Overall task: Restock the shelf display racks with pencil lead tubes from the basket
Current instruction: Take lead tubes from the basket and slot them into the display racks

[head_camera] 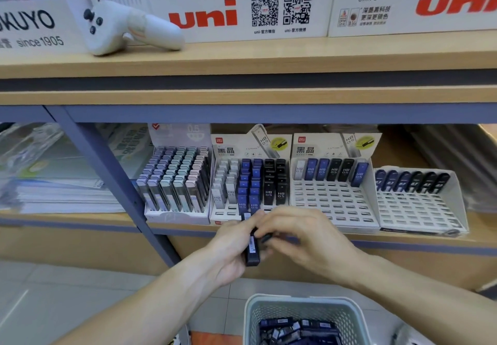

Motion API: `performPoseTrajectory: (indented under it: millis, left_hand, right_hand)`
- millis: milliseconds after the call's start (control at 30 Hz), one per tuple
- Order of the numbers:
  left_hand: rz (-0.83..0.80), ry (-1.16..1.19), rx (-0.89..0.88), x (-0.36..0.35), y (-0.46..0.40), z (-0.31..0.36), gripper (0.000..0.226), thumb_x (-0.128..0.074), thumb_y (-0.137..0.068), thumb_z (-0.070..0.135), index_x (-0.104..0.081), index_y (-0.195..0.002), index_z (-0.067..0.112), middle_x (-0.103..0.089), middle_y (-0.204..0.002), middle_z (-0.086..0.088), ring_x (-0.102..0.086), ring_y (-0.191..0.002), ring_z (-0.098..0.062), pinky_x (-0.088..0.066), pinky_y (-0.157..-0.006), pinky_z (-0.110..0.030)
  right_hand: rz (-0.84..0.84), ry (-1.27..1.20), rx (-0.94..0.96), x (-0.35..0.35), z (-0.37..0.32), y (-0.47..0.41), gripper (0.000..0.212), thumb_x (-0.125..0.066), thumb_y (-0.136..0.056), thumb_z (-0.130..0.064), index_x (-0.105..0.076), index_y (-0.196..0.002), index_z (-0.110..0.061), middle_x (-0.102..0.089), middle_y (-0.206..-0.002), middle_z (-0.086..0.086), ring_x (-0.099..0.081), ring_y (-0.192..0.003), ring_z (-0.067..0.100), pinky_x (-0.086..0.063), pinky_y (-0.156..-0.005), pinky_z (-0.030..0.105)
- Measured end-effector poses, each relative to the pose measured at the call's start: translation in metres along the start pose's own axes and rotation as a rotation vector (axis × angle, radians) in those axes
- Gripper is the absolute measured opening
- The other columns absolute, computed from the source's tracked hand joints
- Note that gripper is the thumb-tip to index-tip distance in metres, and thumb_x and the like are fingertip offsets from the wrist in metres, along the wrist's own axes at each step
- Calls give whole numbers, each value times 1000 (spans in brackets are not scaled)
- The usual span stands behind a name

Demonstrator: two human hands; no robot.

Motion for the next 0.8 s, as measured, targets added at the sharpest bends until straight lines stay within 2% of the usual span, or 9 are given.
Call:
performPoseTrajectory:
  millis: [100,167,267,400,500,600,700,800]
  left_hand:
    - [-12,-5,38,-3,-1,0,34,-67,-97,31,-72,-104,-1,-72,-80,-15,-71,-61,-25,-59,-50,-31]
    - [-14,-89,38,-4,-2,-3,41,-66,-96,39,-71,-105,-1,-67,-69,-8,-62,-49,-22,-50,-41,-24]
    - [-12,-202,28,-4,-4,-6,43,-67,-93,49,-66,-99,6,-52,-59,0,-43,-40,-14,-30,-36,-20]
    - [-46,-175,88,-1,-6,-4,41,-65,-92,55,-56,-83,16,-35,-56,3,-29,-35,-12,-19,-36,-18]
    - [-85,-80,112,3,-8,-3,39,-56,-92,51,-53,-74,17,-31,-55,3,-26,-32,-11,-17,-33,-15]
    - [-104,-18,83,6,-9,-3,31,-44,-85,39,-53,-73,12,-30,-58,1,-26,-33,-13,-18,-35,-14]
    - [-131,7,62,7,-8,-4,29,-38,-86,34,-52,-77,10,-33,-59,-1,-29,-35,-15,-20,-36,-17]
    - [-153,-23,37,5,-7,-4,28,-37,-96,30,-51,-86,9,-38,-61,-3,-37,-38,-19,-27,-36,-20]
  right_hand:
    - [219,-141,-164,16,6,-2,23,-78,-88,-11,-75,-108,-22,-73,-97,-14,-70,-90,8,-57,-82,26]
    - [335,-258,-306,24,15,-2,26,-79,-87,-11,-70,-107,-24,-73,-91,-12,-70,-87,13,-57,-80,30]
    - [432,-383,-467,28,32,-3,27,-80,-86,-12,-63,-102,-25,-72,-81,-6,-67,-79,10,-54,-76,32]
    - [486,-440,-578,30,45,-5,27,-82,-84,-12,-60,-100,-16,-69,-70,0,-65,-69,14,-53,-73,30]
    - [492,-435,-617,30,51,-6,26,-83,-83,-13,-62,-96,-17,-71,-70,3,-68,-71,21,-56,-76,34]
    - [499,-379,-608,28,55,-9,24,-83,-83,-12,-64,-92,-21,-72,-73,-1,-69,-72,13,-55,-75,27]
    - [475,-276,-562,25,54,-13,23,-81,-85,-11,-63,-92,-25,-72,-80,-5,-70,-78,7,-55,-75,19]
    - [417,-156,-476,19,53,-18,22,-78,-86,-10,-62,-94,-23,-72,-85,-7,-69,-84,4,-55,-77,16]
Point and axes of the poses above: each hand's wrist, its own y-axis away from the middle knuckle, its own x-axis out of the back of the hand, z = x × y, the point moved 2 cm from there along -y, towards the middle knuckle
